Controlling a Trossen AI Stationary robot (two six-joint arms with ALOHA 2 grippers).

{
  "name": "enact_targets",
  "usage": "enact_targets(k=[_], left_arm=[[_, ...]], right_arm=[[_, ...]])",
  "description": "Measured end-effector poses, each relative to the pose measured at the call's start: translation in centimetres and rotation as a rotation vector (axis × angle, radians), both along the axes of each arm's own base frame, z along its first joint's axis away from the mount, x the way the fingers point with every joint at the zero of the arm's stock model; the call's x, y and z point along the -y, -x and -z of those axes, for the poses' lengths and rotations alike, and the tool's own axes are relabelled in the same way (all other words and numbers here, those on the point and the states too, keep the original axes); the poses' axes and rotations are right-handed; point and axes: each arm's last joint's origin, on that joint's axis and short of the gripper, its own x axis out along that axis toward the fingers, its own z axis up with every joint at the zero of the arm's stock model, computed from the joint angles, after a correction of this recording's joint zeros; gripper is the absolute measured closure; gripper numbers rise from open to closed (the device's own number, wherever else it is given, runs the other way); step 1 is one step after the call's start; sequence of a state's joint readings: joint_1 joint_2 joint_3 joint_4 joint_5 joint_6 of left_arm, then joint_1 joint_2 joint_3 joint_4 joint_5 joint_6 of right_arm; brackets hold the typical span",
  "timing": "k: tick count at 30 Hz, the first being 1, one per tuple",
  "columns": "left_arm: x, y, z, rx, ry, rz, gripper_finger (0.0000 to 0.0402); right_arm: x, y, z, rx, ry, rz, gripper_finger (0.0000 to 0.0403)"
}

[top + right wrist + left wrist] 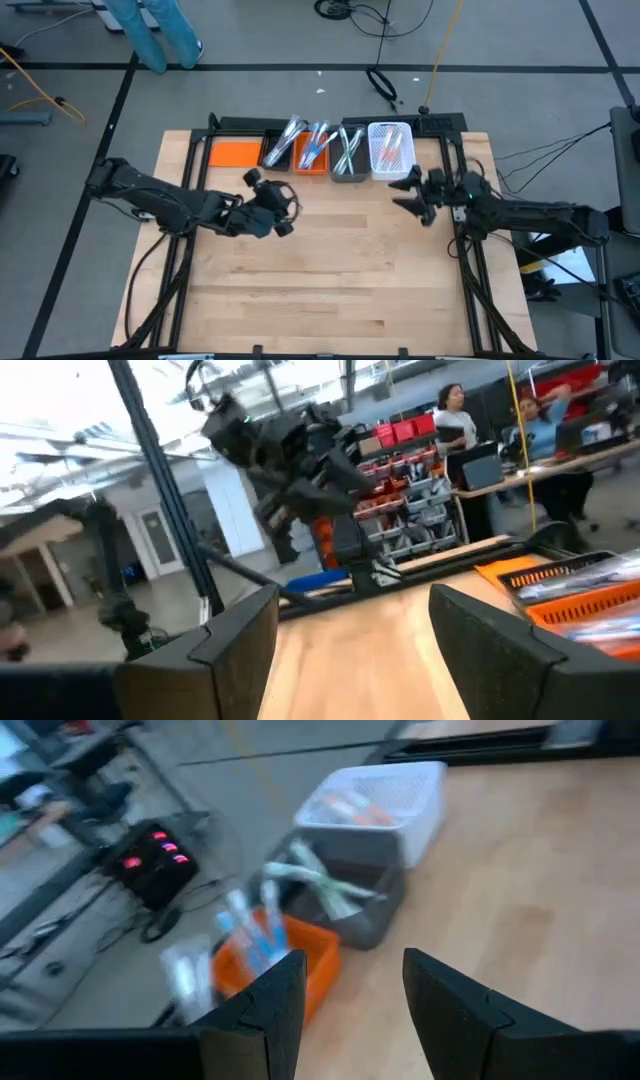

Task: Pick & Place Toothbrushes
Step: Return to Home Position

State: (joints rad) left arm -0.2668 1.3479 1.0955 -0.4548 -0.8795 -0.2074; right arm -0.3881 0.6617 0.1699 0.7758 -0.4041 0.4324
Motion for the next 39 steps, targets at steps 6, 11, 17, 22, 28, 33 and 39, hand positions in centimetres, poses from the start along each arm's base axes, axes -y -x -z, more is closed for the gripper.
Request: enact_targets(k=[6,11,17,22,28,33,39], left_arm=[[0.1,3.3,1.4,0.064,-0.001,0.006,0.0231],[0.4,6.6,3.1,0.148,0.014,0.05,0.0231],[0.2,10.0,5.8,0.243,0.047,0.08,0.0231],[0.2,11.6,8.1,0.259,0.063,0.198,0.0231],[-0.5,13.0,10.7,0.301,0.131,0.273,0.0231],[-1.2,14.1,11.8,0.369,0.159,0.312,0.0231],[-2.4,15.7,12.5,0.468,0.163,0.367,0.0231]], right_arm=[[-2.4,0.8,1.7,0.03,0.115,0.039,0.0151],[-3.6,0.6,2.5,-0.074,0.222,0.183,0.0152],[-4.4,0.5,3.5,-0.186,0.26,0.276,0.0152],[-5.3,0.5,4.1,-0.244,0.276,0.205,0.0152],[-5.7,0.6,4.6,-0.283,0.234,0.164,0.0152],[-6.0,0.7,4.6,-0.282,0.229,0.142,0.0151],[-6.0,0.7,4.6,-0.282,0.231,0.143,0.0151]])
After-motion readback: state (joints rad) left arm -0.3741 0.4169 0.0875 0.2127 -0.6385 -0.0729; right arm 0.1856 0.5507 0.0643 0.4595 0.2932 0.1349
